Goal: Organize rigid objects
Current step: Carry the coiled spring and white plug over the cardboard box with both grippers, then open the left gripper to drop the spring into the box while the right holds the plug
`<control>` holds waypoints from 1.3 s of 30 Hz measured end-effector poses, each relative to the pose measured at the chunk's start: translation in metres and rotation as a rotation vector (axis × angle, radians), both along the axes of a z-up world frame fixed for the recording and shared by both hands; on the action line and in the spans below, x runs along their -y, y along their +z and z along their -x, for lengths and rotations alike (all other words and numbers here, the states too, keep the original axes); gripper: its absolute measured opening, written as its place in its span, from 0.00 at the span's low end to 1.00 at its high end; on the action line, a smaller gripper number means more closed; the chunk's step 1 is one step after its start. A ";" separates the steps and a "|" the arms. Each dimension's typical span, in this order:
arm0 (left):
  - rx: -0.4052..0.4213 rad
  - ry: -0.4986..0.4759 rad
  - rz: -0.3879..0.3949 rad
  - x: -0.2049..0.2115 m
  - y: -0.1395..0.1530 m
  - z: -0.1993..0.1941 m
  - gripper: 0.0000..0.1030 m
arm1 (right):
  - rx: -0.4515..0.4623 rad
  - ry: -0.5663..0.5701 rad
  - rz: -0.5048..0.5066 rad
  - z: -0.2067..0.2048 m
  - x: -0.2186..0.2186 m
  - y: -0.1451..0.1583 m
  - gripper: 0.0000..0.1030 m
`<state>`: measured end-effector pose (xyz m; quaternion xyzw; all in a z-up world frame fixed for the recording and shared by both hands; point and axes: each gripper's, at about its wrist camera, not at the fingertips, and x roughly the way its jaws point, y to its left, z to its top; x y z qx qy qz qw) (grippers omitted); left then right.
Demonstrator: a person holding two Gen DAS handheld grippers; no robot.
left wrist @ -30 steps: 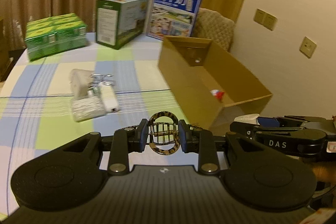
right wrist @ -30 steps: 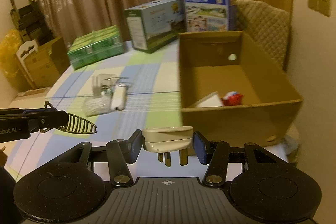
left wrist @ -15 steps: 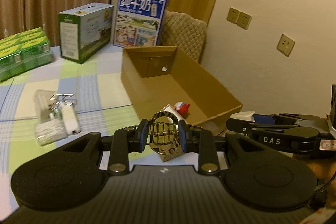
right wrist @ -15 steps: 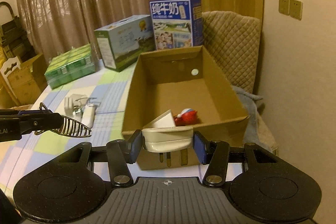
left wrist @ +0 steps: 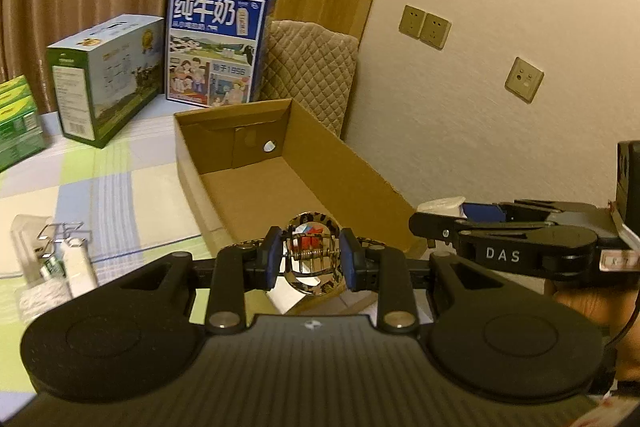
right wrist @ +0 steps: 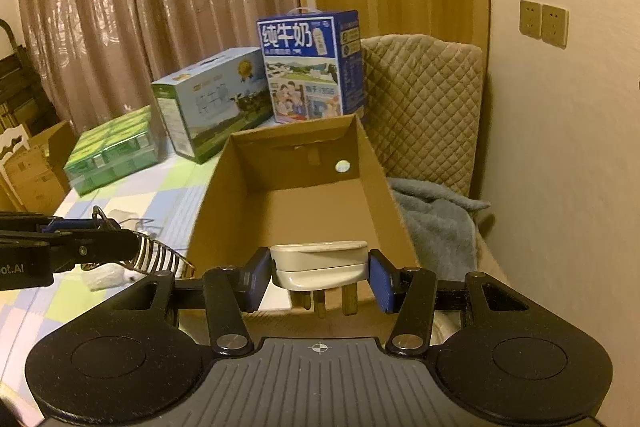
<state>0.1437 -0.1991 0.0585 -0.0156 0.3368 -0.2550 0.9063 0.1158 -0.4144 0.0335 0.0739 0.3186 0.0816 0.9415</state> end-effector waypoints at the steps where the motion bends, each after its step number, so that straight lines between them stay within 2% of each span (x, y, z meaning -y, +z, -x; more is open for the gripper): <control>1: 0.000 -0.005 -0.003 0.002 -0.001 -0.004 0.25 | -0.003 -0.002 -0.005 -0.004 0.003 -0.001 0.47; 18: -0.058 -0.061 -0.049 0.035 -0.034 -0.053 0.25 | -0.068 -0.006 -0.022 -0.054 0.021 -0.028 0.47; 24: -0.082 -0.104 -0.067 0.041 -0.047 -0.063 0.25 | -0.075 -0.020 -0.026 -0.058 0.026 -0.034 0.47; 39: -0.111 -0.094 -0.107 0.044 -0.064 -0.068 0.25 | -0.096 -0.003 -0.028 -0.065 0.019 -0.045 0.47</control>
